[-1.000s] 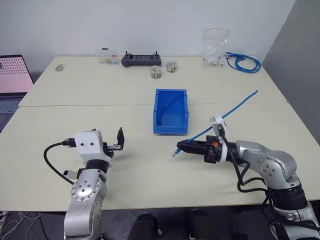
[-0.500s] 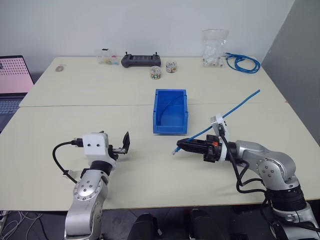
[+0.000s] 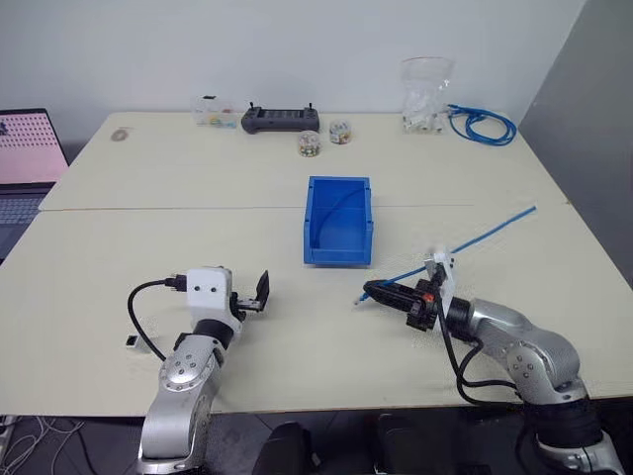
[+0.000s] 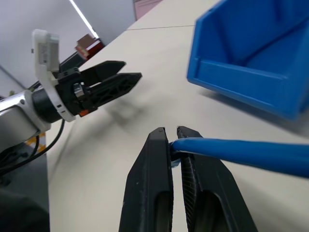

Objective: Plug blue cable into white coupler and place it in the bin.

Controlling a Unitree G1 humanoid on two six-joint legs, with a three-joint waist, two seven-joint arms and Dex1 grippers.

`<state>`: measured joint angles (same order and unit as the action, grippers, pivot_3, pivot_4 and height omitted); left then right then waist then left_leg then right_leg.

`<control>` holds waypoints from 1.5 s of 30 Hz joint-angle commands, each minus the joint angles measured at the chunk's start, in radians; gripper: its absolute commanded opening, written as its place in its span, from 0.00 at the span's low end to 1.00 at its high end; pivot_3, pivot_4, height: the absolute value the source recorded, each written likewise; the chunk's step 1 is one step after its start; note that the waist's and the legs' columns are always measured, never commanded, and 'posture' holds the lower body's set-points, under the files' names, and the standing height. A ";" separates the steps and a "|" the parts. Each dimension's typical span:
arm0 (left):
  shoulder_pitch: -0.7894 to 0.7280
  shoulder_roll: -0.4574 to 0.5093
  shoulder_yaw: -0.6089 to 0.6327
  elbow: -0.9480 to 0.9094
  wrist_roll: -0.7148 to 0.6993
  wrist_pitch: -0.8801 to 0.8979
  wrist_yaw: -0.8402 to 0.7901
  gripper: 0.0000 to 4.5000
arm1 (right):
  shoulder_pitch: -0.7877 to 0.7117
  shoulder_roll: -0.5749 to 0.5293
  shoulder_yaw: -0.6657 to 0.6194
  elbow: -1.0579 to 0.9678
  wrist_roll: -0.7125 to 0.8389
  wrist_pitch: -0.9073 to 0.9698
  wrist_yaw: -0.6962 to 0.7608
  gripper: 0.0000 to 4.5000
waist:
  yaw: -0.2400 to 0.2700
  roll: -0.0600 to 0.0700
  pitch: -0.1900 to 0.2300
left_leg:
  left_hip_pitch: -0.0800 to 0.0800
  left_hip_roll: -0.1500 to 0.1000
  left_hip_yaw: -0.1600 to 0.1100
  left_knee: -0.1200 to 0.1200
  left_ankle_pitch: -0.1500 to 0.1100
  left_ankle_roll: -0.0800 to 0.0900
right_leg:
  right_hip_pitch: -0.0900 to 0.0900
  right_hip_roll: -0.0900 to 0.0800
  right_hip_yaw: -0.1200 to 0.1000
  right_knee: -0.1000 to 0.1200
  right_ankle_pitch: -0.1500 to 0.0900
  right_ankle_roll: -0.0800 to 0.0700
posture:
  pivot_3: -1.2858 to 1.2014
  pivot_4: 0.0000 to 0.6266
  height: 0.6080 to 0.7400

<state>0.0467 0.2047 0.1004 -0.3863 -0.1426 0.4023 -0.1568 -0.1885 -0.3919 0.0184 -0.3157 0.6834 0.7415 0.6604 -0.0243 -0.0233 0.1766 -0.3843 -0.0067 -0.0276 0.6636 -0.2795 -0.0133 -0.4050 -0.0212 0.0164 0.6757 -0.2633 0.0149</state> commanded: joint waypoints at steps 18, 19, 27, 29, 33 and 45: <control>-0.056 0.006 -0.028 0.060 0.024 -0.075 -0.036 1.00 | -0.029 -0.008 -0.070 -0.005 0.005 -0.029 -0.043 0.00 | -0.002 0.000 0.000 | 0.000 0.000 0.000 0.000 0.000 0.000 | 0.000 0.000 0.000 0.000 0.000 0.000 | 0.52 0.24 1.00; -0.054 0.004 -0.030 0.061 0.027 -0.076 -0.034 1.00 | -0.031 -0.009 -0.069 -0.003 0.005 -0.028 -0.041 0.00 | -0.002 0.000 0.000 | 0.000 0.000 0.000 0.000 0.000 0.000 | 0.000 0.000 0.000 0.000 0.000 0.000 | 0.52 0.24 1.00; -0.056 -0.010 -0.042 0.070 0.035 -0.092 -0.027 1.00 | -0.040 -0.015 -0.067 0.001 0.005 -0.026 -0.036 0.00 | -0.001 0.000 0.000 | 0.000 0.000 0.000 0.000 0.000 0.000 | 0.000 0.000 0.000 0.000 0.000 0.000 | 0.52 0.24 1.00; -0.059 -0.012 -0.043 0.075 0.036 -0.094 -0.027 1.00 | -0.041 -0.017 -0.067 0.000 0.006 -0.026 -0.036 0.00 | -0.001 0.000 0.000 | 0.000 0.000 0.000 0.000 0.000 0.000 | 0.000 0.000 0.000 0.000 0.000 0.000 | 0.52 0.24 1.00; -0.070 -0.012 -0.045 0.088 0.035 -0.102 -0.030 1.00 | -0.037 -0.022 -0.070 -0.006 0.008 -0.025 -0.037 0.00 | -0.001 0.000 0.000 | 0.000 0.000 0.000 0.000 0.000 0.000 | 0.000 0.000 0.000 0.000 0.000 0.000 | 0.52 0.24 1.00; -0.072 -0.002 -0.044 0.089 0.029 -0.106 -0.042 1.00 | -0.034 -0.028 -0.065 -0.011 0.013 -0.024 -0.034 0.00 | -0.001 0.000 0.000 | 0.000 0.000 0.000 0.000 0.000 0.000 | 0.000 0.000 0.000 0.000 0.000 0.000 | 0.52 0.24 1.00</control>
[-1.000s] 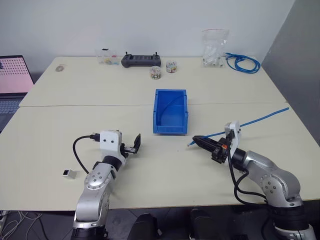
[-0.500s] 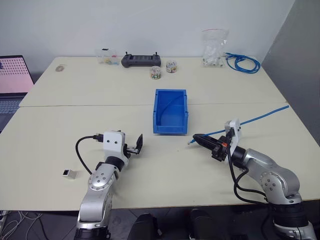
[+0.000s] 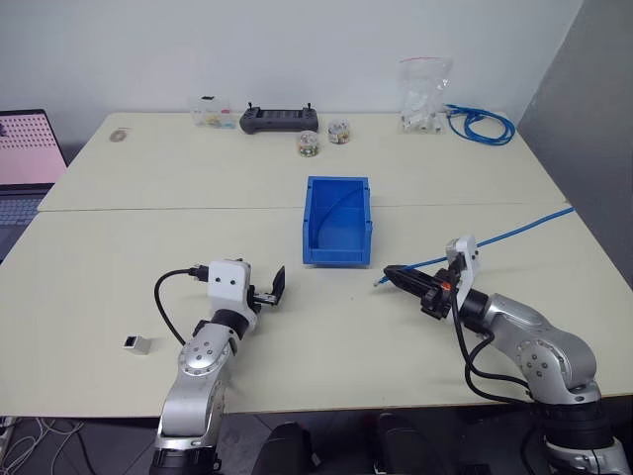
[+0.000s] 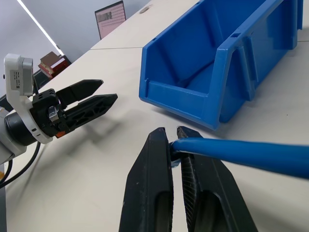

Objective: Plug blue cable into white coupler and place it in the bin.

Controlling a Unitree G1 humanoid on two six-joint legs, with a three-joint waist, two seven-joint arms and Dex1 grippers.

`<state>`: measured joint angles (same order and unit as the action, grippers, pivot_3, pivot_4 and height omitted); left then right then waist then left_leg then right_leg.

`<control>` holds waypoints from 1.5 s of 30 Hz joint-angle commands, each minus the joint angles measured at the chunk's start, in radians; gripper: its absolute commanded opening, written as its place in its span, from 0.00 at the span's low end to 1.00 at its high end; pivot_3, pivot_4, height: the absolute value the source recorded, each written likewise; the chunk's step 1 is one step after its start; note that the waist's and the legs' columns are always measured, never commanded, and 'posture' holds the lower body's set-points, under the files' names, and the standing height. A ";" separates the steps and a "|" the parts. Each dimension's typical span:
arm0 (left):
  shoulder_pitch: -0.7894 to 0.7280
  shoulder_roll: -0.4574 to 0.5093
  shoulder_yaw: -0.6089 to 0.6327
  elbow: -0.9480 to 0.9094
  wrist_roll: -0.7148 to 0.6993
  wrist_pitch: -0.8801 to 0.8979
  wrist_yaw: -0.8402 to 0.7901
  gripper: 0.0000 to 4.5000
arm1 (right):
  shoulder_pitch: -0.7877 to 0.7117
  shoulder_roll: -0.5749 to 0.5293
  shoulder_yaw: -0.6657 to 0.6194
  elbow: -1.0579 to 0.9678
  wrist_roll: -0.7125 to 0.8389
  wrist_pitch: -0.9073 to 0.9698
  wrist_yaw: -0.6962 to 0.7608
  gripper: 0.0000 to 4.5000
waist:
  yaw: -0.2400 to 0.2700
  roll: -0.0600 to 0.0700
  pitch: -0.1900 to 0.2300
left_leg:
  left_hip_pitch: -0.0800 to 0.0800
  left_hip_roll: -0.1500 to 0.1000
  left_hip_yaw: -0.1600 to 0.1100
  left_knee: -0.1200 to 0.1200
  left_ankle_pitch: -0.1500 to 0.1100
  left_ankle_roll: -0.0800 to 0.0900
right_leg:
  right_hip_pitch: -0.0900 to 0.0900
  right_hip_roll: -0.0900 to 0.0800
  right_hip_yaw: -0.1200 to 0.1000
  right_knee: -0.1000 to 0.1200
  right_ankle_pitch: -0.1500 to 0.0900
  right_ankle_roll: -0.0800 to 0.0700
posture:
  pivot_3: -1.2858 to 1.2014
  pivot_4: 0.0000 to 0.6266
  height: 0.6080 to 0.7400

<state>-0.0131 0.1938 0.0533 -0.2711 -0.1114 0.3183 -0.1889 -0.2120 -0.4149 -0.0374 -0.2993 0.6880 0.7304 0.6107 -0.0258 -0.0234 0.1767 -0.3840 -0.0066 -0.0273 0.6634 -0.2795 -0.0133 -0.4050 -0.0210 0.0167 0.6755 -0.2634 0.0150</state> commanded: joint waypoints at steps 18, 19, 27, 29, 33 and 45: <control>-0.002 0.638 0.245 -0.015 -0.471 0.136 -0.805 1.00 | -0.026 -0.012 0.005 -0.003 0.006 -0.006 0.060 0.00 | -0.003 0.000 0.001 | 0.000 0.000 0.000 -0.001 0.000 0.000 | -0.001 0.001 -0.001 0.000 -0.001 -0.001 | 0.52 0.24 1.00; 0.008 0.677 0.258 -0.008 -0.478 0.144 -0.844 1.00 | -0.026 -0.012 0.005 -0.003 0.007 -0.005 0.061 0.00 | -0.003 0.000 0.001 | 0.001 0.000 0.001 -0.001 0.000 0.000 | 0.000 0.000 0.000 0.000 -0.001 -0.001 | 0.52 0.24 1.00; 0.087 1.009 0.345 0.206 -0.403 0.087 -1.182 1.00 | -0.037 -0.011 0.025 0.018 0.006 -0.004 0.084 0.00 | -0.006 -0.001 0.004 | 0.001 0.002 0.000 -0.003 0.000 0.000 | -0.002 0.001 -0.001 -0.001 -0.003 -0.003 | 0.52 0.24 1.00; 0.090 1.081 0.347 0.295 -0.354 0.035 -1.243 1.00 | -0.044 -0.011 0.028 0.025 0.008 -0.002 0.090 0.00 | -0.006 -0.001 0.005 | 0.001 0.002 0.000 -0.003 0.000 0.000 | -0.002 0.001 -0.001 0.000 -0.003 -0.004 | 0.52 0.24 1.00; 0.088 1.148 0.322 0.423 -0.260 -0.089 -1.294 1.00 | -0.042 -0.013 0.036 0.018 0.014 0.008 0.098 0.00 | -0.005 0.000 0.005 | 0.001 0.002 0.001 -0.003 0.000 0.000 | -0.002 0.001 -0.001 -0.001 -0.004 -0.004 | 0.52 0.24 1.00; 0.000 1.173 0.230 0.544 -0.138 -0.259 -1.345 1.00 | -0.042 -0.026 0.039 0.009 0.022 0.032 0.113 0.00 | -0.005 -0.001 0.005 | -0.001 0.002 0.001 -0.003 0.000 0.000 | -0.003 0.000 -0.001 -0.001 -0.003 -0.004 | 0.52 0.24 1.00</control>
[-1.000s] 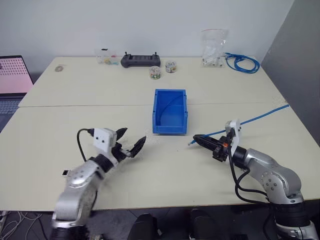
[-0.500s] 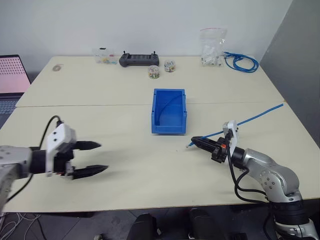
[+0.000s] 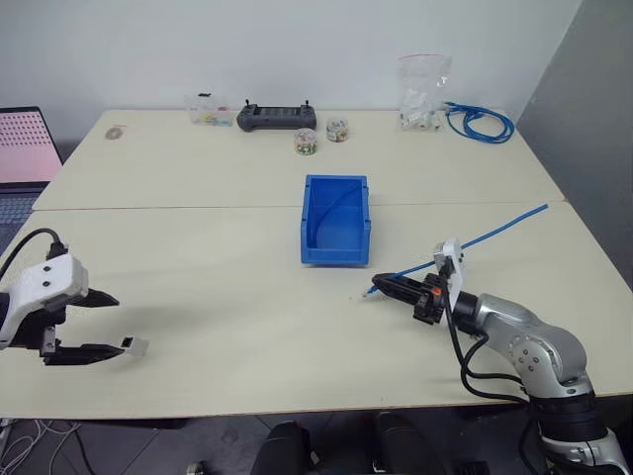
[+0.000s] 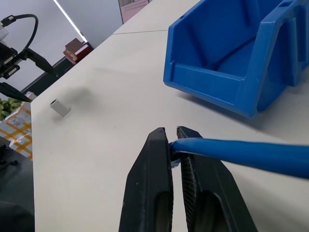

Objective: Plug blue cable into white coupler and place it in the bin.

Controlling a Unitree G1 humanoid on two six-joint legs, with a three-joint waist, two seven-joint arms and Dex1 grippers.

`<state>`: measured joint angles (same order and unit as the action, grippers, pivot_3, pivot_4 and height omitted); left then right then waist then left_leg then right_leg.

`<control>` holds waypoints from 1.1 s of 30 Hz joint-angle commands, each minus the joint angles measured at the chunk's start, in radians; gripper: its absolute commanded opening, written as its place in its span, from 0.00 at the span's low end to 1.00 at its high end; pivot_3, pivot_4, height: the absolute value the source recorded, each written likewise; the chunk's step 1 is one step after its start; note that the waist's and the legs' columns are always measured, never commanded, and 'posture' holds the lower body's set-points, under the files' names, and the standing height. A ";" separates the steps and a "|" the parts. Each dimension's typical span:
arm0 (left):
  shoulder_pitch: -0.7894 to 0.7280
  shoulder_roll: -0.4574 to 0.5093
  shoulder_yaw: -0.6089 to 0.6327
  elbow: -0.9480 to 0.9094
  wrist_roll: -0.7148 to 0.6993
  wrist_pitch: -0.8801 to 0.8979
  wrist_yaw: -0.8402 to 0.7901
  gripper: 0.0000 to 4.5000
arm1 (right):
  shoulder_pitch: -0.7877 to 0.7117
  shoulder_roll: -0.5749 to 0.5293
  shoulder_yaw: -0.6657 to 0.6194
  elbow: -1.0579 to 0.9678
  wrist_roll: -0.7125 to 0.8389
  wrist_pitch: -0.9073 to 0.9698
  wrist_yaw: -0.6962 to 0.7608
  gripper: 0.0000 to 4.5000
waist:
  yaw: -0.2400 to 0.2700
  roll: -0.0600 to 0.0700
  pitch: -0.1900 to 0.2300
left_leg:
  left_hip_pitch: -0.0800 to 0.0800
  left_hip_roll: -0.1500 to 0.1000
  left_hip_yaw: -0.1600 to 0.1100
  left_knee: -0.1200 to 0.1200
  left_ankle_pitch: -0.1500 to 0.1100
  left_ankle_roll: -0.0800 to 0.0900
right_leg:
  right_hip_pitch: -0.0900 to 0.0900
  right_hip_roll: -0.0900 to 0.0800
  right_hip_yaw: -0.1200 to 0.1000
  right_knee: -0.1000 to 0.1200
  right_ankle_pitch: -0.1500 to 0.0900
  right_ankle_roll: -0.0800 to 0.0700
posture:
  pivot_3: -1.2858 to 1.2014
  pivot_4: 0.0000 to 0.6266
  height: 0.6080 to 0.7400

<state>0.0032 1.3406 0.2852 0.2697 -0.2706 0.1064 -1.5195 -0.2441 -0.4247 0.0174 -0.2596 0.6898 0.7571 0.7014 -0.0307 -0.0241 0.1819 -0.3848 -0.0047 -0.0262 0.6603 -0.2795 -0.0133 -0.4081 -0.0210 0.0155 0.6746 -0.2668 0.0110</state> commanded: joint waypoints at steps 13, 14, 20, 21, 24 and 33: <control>0.110 0.011 0.054 0.063 0.075 -0.221 0.001 1.00 | 0.001 -0.006 -0.012 -0.045 0.025 0.015 0.020 0.00 | -0.001 0.000 0.000 | 0.000 0.000 0.000 0.000 0.000 0.000 | -0.001 0.000 0.000 0.002 0.000 0.000 | 0.52 0.24 1.00; 0.108 0.009 0.051 0.076 0.079 -0.224 0.008 1.00 | 0.003 -0.001 -0.009 -0.048 0.026 0.015 0.017 0.00 | -0.001 0.000 0.000 | 0.000 0.000 0.000 0.000 0.000 0.000 | -0.001 0.000 0.000 0.002 0.000 0.000 | 0.52 0.24 1.00; 0.087 -0.001 0.036 0.164 0.088 -0.271 0.023 1.00 | 0.031 0.032 -0.002 -0.090 0.039 0.023 -0.008 0.00 | -0.001 0.000 0.000 | 0.000 0.000 0.000 0.000 0.000 0.000 | -0.001 0.000 0.000 0.002 0.000 0.000 | 0.52 0.24 1.00; 0.086 -0.001 0.038 0.177 0.084 -0.279 0.020 1.00 | 0.038 0.040 0.000 -0.105 0.043 0.027 -0.016 0.00 | -0.001 0.000 0.000 | 0.000 0.000 0.000 0.000 0.000 0.000 | -0.001 0.000 0.000 0.002 0.000 0.000 | 0.52 0.24 1.00; 0.080 0.002 0.032 0.216 0.084 -0.316 0.007 1.00 | 0.053 0.061 -0.002 -0.139 0.061 0.038 -0.039 0.00 | -0.001 0.000 0.000 | 0.000 0.000 0.000 0.000 0.000 0.000 | -0.001 0.000 0.000 0.003 0.000 0.000 | 0.52 0.24 1.00; 0.032 0.002 0.004 0.373 0.111 -0.513 -0.004 1.00 | 0.110 0.112 0.023 -0.239 0.098 0.065 -0.112 0.00 | -0.001 -0.002 -0.001 | 0.000 0.000 0.000 0.000 0.000 0.000 | -0.001 0.000 0.000 0.003 0.000 0.000 | 0.52 0.24 1.00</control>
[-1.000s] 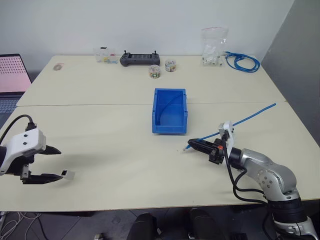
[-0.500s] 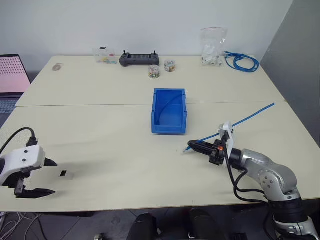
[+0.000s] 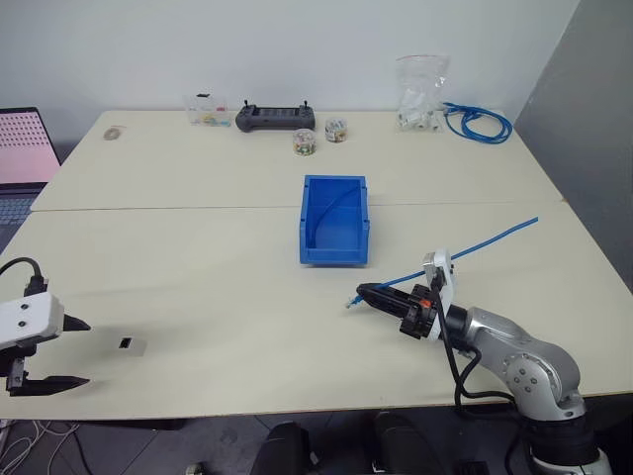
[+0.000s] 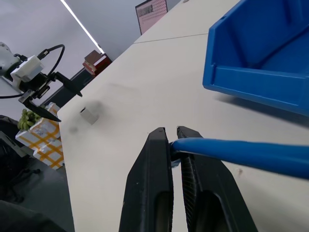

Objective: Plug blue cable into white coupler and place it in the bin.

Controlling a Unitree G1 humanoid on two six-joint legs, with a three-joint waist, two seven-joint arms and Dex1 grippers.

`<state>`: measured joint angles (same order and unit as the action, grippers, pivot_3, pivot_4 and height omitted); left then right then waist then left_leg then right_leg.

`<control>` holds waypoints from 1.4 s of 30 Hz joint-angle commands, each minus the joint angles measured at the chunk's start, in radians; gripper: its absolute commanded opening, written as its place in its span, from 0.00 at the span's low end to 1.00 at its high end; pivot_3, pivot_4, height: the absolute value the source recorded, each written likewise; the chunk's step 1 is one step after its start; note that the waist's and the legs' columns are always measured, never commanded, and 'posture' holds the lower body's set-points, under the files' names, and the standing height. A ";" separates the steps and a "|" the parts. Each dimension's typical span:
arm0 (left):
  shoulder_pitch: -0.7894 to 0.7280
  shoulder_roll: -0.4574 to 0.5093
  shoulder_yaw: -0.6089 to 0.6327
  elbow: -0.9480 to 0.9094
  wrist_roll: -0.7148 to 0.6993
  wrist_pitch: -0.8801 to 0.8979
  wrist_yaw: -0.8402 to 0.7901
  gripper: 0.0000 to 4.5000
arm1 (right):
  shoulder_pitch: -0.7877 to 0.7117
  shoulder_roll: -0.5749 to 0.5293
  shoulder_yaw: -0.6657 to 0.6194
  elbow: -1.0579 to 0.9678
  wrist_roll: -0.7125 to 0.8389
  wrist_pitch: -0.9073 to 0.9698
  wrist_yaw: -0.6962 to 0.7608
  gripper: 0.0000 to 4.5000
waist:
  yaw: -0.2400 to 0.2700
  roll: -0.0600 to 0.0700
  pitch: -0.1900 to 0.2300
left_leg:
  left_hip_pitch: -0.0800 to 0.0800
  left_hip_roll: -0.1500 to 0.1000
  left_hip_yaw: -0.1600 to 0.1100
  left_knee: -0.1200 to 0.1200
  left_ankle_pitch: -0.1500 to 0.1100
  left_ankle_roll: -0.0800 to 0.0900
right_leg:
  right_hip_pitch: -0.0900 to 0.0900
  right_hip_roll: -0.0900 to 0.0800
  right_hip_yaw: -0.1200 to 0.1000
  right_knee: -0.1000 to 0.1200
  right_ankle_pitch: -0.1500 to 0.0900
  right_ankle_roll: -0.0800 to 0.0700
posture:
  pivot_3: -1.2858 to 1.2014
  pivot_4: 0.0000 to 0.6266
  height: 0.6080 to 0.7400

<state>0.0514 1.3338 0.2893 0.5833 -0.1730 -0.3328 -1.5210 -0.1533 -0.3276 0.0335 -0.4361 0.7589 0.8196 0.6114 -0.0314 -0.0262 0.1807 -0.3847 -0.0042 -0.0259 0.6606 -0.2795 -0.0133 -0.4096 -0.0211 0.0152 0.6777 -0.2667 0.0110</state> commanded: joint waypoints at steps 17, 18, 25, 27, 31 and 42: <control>-0.062 -0.095 -0.029 0.103 0.020 -0.148 0.075 1.00 | 0.051 0.020 0.004 -0.083 0.057 0.005 -0.061 0.00 | 0.000 -0.003 -0.002 | 0.000 0.000 0.000 0.000 0.000 0.000 | 0.000 0.000 0.000 0.001 0.000 0.000 | 0.52 0.24 1.00; -0.066 -0.099 -0.031 0.109 0.023 -0.155 0.080 1.00 | 0.050 0.020 0.004 -0.083 0.058 0.005 -0.061 0.00 | 0.000 -0.003 -0.002 | 0.000 0.000 0.000 0.000 0.000 0.000 | 0.000 0.000 0.000 0.001 0.000 0.000 | 0.52 0.24 1.00; -0.094 -0.132 -0.047 0.142 -0.005 -0.149 0.072 1.00 | 0.051 0.012 0.008 -0.085 0.068 0.008 -0.068 0.00 | 0.000 -0.005 -0.003 | 0.000 0.000 0.000 0.000 0.000 0.000 | 0.000 0.000 0.000 0.001 0.000 0.000 | 0.52 0.24 1.00; -0.107 -0.134 -0.051 0.158 -0.003 -0.136 0.068 1.00 | 0.053 0.010 0.008 -0.086 0.070 0.009 -0.069 0.00 | 0.000 -0.005 -0.003 | 0.000 0.000 0.000 0.000 0.000 0.000 | 0.000 0.000 0.000 0.001 0.000 0.000 | 0.52 0.24 1.00; -0.136 -0.145 -0.063 0.176 0.004 -0.124 0.067 1.00 | 0.058 0.002 0.002 -0.091 0.074 0.012 -0.070 0.00 | 0.000 -0.005 -0.003 | 0.000 0.000 0.000 0.001 0.000 0.000 | 0.000 0.000 -0.001 0.001 0.000 0.000 | 0.52 0.24 1.00; -0.184 -0.189 -0.118 0.194 0.041 -0.188 0.096 1.00 | 0.066 -0.012 0.001 -0.101 0.087 0.021 -0.076 0.00 | 0.000 -0.006 -0.004 | 0.000 0.000 -0.001 0.001 0.000 0.000 | 0.000 0.000 -0.001 0.002 0.000 0.000 | 0.52 0.24 1.00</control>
<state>-0.1216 1.1485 0.1785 0.7630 -0.1401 -0.4939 -1.4416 -0.0881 -0.3349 0.0437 -0.4963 0.8210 0.8411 0.5388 -0.0313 -0.0320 0.1771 -0.3843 -0.0039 -0.0265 0.6615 -0.2795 -0.0133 -0.4094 -0.0212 0.0146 0.6795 -0.2663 0.0106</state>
